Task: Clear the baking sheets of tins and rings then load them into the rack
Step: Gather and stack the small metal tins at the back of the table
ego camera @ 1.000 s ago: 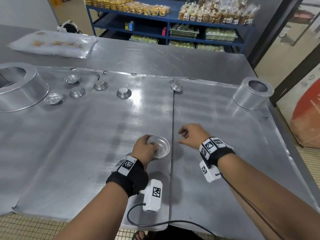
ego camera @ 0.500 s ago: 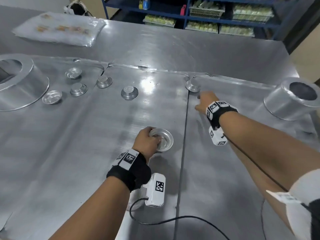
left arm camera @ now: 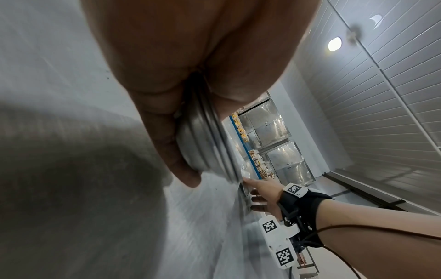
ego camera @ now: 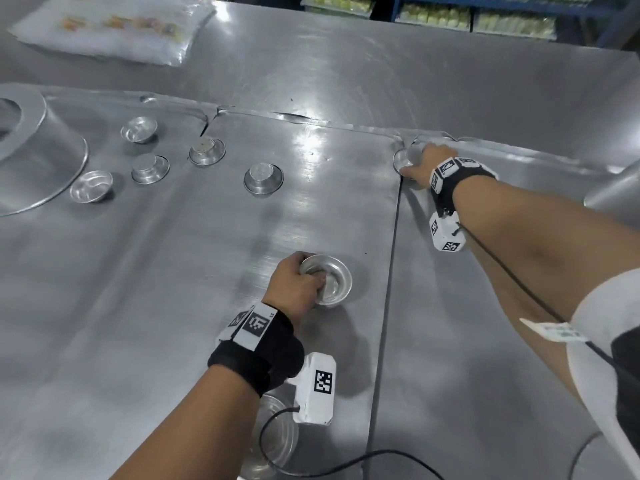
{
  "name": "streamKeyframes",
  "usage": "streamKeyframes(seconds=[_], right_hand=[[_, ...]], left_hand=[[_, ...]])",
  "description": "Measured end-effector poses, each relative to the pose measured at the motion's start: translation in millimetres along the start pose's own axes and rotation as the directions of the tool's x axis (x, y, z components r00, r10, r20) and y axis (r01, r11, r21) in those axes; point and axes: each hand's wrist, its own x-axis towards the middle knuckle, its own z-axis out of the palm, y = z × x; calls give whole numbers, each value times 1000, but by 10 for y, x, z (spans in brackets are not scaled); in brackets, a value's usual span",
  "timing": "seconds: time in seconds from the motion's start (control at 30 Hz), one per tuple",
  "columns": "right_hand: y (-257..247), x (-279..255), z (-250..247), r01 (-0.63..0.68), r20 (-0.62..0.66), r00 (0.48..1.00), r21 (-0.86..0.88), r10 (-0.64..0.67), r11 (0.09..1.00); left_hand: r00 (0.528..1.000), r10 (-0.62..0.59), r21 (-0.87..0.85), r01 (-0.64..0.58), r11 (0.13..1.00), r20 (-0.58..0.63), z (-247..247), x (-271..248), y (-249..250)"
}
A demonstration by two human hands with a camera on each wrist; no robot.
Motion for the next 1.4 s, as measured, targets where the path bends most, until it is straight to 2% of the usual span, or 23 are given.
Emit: streamKeyframes(seconds=[0.17,0.43,0.77,1.07,1.27,1.4], right_hand=[[-44,6,-14,-46,-53,997,161,55,986],[-78,-717,-203,28,-72,997,223,-12,975],[-604,-2161,-196,147,-198,976,288,-92,946],[-1345,-3576,-170,253,-307,944,430,-124,867],[-1736,-4357,113,337,-344,926,570,-155,750],[-1969,-4751,384,337,-312,936,653,-165,678]], left_hand=[[1000,-1,-3,1,1000,-11,-65,-29,53],[999,33,1,-33,999,31,-254,-183,38],[995,9,-38,-5,999,99,-827,-657,-84],[984,-46,-187,78,979,170,-1449,-982,-318],[973,-52,-201,98,975,223,-1814,-1161,-440],[952,0,-209,67,976,305,-2061,-1293,-495]])
